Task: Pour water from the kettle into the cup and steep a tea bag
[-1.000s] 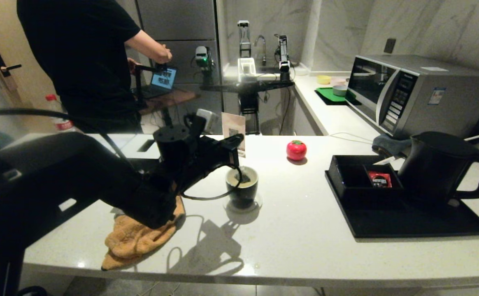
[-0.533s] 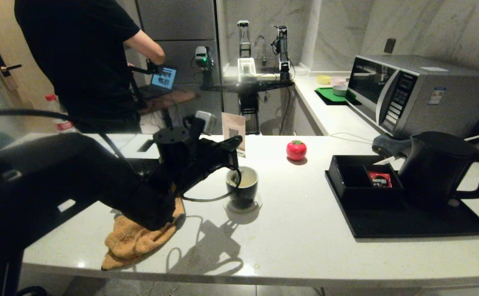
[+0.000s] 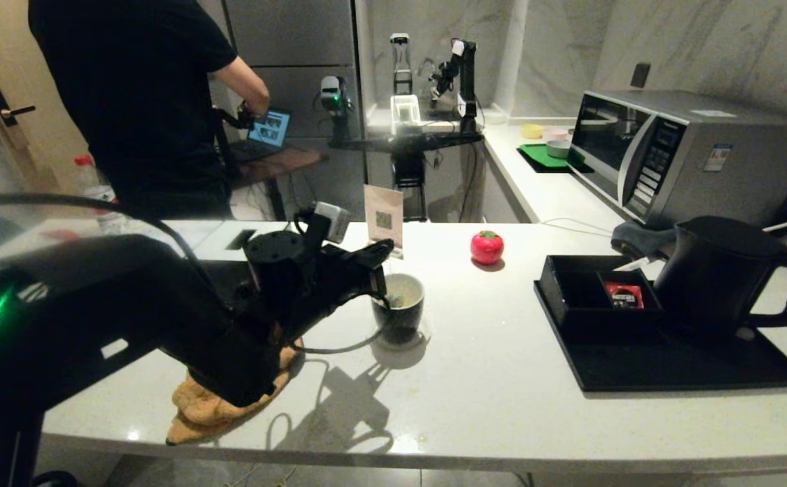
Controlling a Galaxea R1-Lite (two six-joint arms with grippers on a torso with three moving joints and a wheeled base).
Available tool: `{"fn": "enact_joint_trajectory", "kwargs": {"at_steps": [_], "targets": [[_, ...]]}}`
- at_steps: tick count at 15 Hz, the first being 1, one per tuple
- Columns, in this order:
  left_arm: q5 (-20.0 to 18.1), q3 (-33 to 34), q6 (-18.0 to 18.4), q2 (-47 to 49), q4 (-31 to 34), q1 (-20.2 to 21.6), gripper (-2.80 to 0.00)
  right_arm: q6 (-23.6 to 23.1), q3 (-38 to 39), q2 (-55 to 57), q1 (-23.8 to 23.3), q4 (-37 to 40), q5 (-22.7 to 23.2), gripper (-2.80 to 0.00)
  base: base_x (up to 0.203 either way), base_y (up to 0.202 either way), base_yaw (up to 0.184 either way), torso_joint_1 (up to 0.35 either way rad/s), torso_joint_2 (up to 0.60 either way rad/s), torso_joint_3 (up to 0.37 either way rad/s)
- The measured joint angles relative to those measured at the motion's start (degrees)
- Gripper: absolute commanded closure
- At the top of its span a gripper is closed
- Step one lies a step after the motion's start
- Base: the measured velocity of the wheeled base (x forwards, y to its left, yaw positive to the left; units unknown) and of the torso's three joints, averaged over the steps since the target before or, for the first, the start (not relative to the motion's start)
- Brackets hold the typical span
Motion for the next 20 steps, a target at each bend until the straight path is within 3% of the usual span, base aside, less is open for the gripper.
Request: {"fn": "enact_joint_trajectory", "kwargs": {"at_steps": [20], "targets": [[-0.1,1.2,-0.1,-0.8,-0.2,-0.8,0.0,0.0,0.0,0.0,0.0,0.0,0.0,0.0,0.0,0.0,0.0,0.0,0.0,0.0]]}}
